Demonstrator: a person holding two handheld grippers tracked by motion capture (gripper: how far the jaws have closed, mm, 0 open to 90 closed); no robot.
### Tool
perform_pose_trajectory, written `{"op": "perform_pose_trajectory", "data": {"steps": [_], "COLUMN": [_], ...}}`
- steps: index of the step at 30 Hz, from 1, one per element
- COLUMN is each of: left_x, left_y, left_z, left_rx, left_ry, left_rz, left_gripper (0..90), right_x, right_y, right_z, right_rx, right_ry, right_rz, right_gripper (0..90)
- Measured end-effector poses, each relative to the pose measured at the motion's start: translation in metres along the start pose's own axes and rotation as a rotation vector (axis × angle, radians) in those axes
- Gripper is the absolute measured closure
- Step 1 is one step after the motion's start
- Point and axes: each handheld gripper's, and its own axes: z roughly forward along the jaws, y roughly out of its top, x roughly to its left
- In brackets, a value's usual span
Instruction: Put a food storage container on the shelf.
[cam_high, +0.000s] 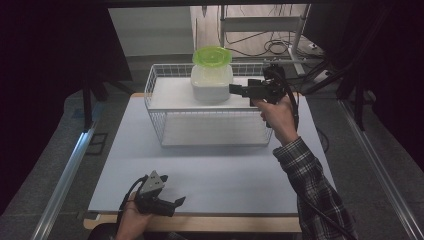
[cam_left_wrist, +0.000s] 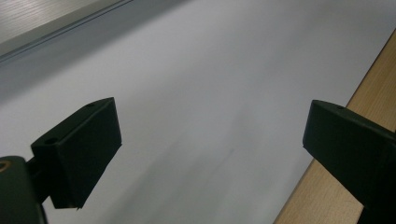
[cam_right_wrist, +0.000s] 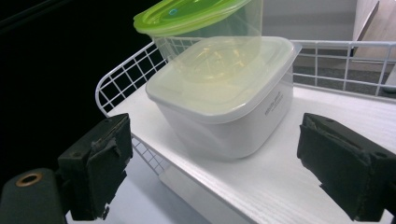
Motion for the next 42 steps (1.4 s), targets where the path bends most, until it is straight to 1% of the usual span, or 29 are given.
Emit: {"op": "perform_pose_trajectory", "data": {"steps": [3, 6, 10, 17, 23, 29, 31, 36, 42], "left_x": [0.0, 0.0, 0.0, 0.0, -0.001, -0.001, -0.001, -0.001, -0.001], "left_y": [0.0, 0.0, 0.0, 0.0, 0.0, 0.0, 0.0, 0.0, 0.0], "left_z": [0.0, 0.0, 0.0, 0.0, 0.001, 0.001, 0.001, 0.001, 0.001], "left_rx": [-0.001, 0.0, 0.001, 0.003, 0.004, 0.007, 0.011, 0.008, 0.007], "left_ry": [-0.001, 0.0, 0.001, 0.002, 0.001, 0.001, 0.004, 0.003, 0.003], "left_rz": [0.0, 0.0, 0.003, 0.005, 0.006, 0.008, 0.013, 0.01, 0.013], "left_gripper": [3.9, 3.9, 3.9, 4.0, 4.0, 4.0, 4.0, 4.0, 4.0], "right_x": [0.002, 0.004, 0.006, 0.006, 0.004, 0.004, 0.004, 0.006, 0.007], "right_y": [-0.003, -0.006, -0.011, -0.019, -0.026, -0.034, -0.036, -0.04, -0.046], "right_z": [-0.002, -0.003, -0.004, -0.006, -0.009, -0.009, -0.01, -0.012, -0.014], "right_rx": [0.005, 0.004, 0.01, 0.013, 0.016, 0.025, 0.025, 0.03, 0.033], "right_ry": [0.002, -0.001, -0.003, 0.002, -0.006, -0.001, 0.0, -0.008, -0.004], "right_rz": [-0.006, -0.025, -0.036, -0.038, -0.051, -0.048, -0.053, -0.072, -0.079], "right_gripper": [10.2, 10.0, 9.6, 9.2, 8.8, 8.5, 8.5, 7.8, 7.0]}}
